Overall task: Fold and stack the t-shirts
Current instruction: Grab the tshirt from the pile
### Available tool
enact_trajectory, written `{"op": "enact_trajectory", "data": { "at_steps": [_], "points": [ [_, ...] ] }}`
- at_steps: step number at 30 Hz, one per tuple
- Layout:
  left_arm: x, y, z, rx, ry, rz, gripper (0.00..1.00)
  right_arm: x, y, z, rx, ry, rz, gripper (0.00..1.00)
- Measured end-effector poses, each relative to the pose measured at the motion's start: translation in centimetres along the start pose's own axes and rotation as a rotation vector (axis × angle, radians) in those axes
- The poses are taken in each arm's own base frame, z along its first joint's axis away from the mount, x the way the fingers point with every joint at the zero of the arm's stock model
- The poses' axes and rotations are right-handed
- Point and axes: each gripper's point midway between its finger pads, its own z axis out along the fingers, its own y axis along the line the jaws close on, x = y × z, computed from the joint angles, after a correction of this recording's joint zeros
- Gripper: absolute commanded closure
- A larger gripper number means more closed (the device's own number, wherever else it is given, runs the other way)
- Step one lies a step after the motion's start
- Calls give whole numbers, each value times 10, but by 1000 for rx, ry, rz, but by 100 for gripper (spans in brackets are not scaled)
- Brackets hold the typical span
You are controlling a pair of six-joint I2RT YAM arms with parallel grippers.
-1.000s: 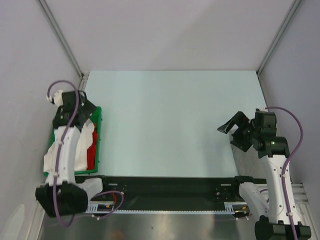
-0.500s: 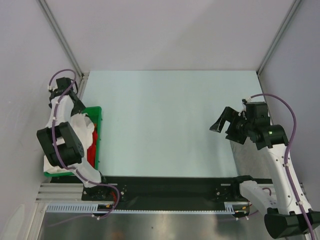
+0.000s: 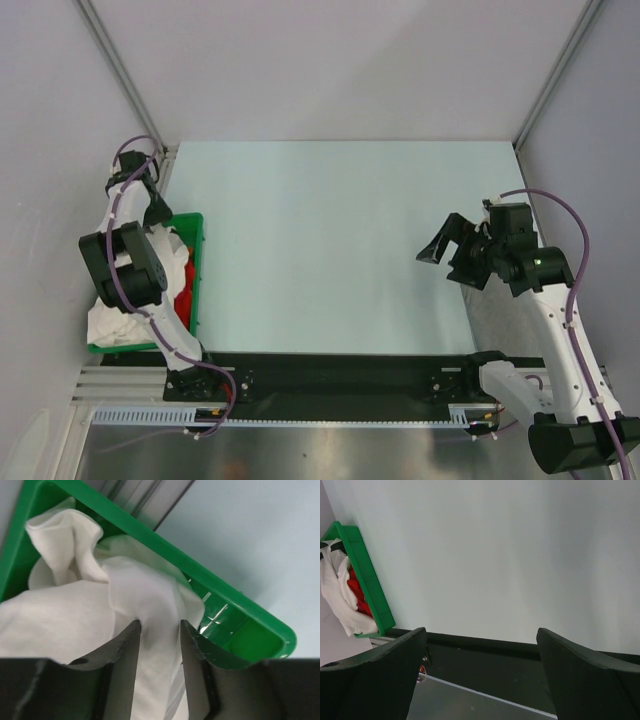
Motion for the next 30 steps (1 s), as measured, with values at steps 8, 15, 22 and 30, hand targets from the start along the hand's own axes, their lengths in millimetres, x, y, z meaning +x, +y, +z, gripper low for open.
{"op": "enact_trajectory", "data": {
  "at_steps": [8, 15, 22, 30],
  "points": [
    [3, -10, -10, 59, 18, -47, 100, 2, 0, 5, 1, 28, 7, 0],
    [-36, -17, -110, 226, -158, -240, 100, 3, 1, 6, -2, 38, 3, 1],
    [-91, -4, -292, 485, -549, -436, 100, 5, 3, 8, -5, 49, -11, 0],
    [-128, 18, -497, 865, -965, -544, 100, 2, 0, 8, 15, 30, 1, 0]
  ]
}}
